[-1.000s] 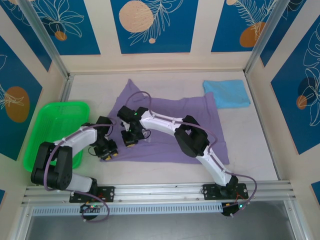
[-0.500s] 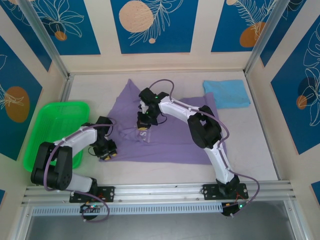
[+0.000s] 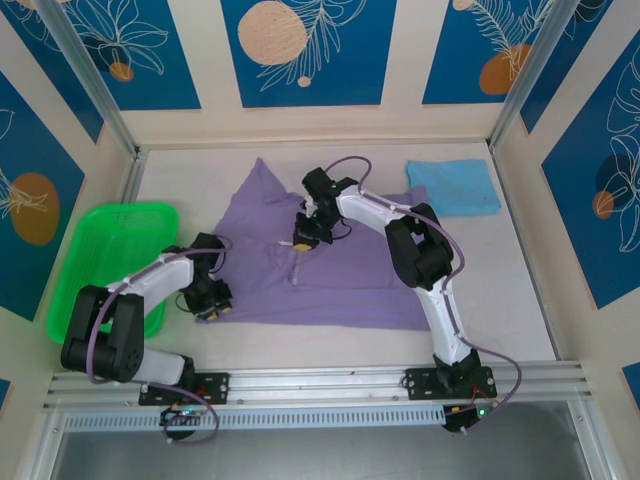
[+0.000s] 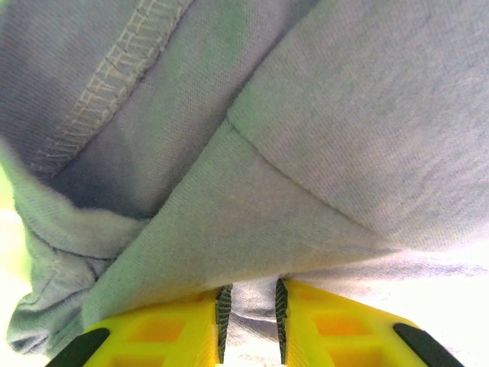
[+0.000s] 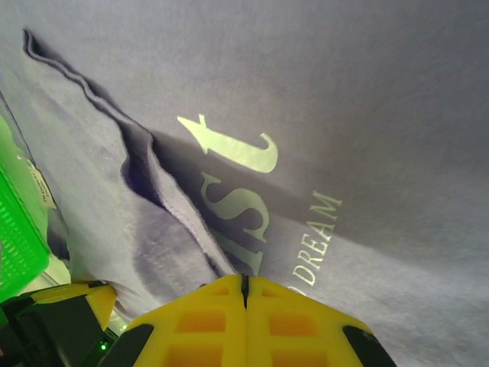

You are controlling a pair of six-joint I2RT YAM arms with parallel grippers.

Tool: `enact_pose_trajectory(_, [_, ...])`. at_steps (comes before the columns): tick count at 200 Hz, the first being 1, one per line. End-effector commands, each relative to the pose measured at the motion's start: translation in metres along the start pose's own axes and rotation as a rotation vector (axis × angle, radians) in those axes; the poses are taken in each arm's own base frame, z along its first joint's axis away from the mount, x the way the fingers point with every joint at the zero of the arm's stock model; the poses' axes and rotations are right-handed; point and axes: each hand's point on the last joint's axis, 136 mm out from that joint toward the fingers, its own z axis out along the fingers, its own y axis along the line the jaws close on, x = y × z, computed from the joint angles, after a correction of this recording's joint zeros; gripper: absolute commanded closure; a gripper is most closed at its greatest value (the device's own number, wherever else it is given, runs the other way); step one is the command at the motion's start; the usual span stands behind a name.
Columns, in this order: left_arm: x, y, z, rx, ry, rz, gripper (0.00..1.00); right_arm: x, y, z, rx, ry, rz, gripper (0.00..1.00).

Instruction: Fold and stack the t-shirts

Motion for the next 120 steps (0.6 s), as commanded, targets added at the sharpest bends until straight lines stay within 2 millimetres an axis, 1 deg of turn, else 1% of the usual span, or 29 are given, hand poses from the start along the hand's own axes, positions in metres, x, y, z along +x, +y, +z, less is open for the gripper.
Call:
enact_pose_trajectory(1, [0.004, 0.028, 0.004, -0.116, -0.009, -0.012, 0.75, -0.004, -0.003, -0.019, 0.002, -0.014, 0.038, 0.95])
enact_pose_trajectory(13, [0.004, 0.030, 0.002, -0.123, -0.013, -0.017, 0.75, -0.007, -0.011, -0.023, 0.007, -0.024, 0.060, 0.94])
enact_pose_trajectory(24, [0.005, 0.030, 0.001, -0.121, -0.020, -0.019, 0.75, -0.010, -0.021, -0.029, 0.033, -0.041, 0.090, 0.84])
enact_pose_trajectory(39, [0.005, 0.029, -0.002, -0.111, -0.026, -0.024, 0.74, -0.012, -0.032, -0.041, 0.044, -0.061, 0.138, 0.79])
enact_pose_trajectory(41, [0.005, 0.029, -0.003, -0.109, -0.025, -0.024, 0.74, -0.013, -0.033, -0.043, 0.042, -0.065, 0.145, 0.77])
enact_pose_trajectory(49, [0.004, 0.024, -0.006, -0.088, -0.025, -0.023, 0.74, -0.013, -0.036, -0.051, 0.030, -0.078, 0.172, 0.65])
enact_pose_trajectory(59, [0.001, 0.017, -0.014, -0.060, -0.037, -0.020, 0.70, -0.013, -0.035, -0.065, 0.002, -0.101, 0.188, 0.54])
enact_pose_trajectory(64, [-0.001, 0.013, -0.020, -0.045, -0.048, -0.018, 0.67, -0.012, -0.033, -0.072, -0.012, -0.118, 0.184, 0.51])
enact_pose_trajectory(71, [-0.006, 0.008, -0.030, -0.024, -0.072, -0.010, 0.63, -0.008, -0.032, -0.082, -0.019, -0.139, 0.178, 0.49])
enact_pose_trajectory(79, [-0.012, 0.000, -0.042, 0.000, -0.102, 0.002, 0.59, 0.000, -0.032, -0.090, -0.023, -0.162, 0.171, 0.50])
enact_pose_trajectory(86, [-0.017, -0.007, -0.053, 0.019, -0.128, 0.017, 0.58, 0.008, -0.024, -0.102, -0.052, -0.191, 0.147, 0.50])
enact_pose_trajectory(91, [-0.021, -0.013, -0.061, 0.035, -0.145, 0.028, 0.58, 0.017, -0.022, -0.105, -0.067, -0.198, 0.135, 0.50])
enact_pose_trajectory(102, [-0.028, -0.027, -0.076, 0.067, -0.178, 0.060, 0.57, 0.039, -0.025, -0.110, -0.088, -0.197, 0.129, 0.50])
enact_pose_trajectory(105, [-0.030, -0.032, -0.081, 0.076, -0.185, 0.070, 0.58, 0.046, -0.029, -0.108, -0.088, -0.188, 0.134, 0.51])
enact_pose_trajectory(120, [-0.033, -0.057, -0.089, 0.130, -0.181, 0.135, 0.60, 0.081, -0.042, -0.104, -0.115, -0.140, 0.157, 0.54])
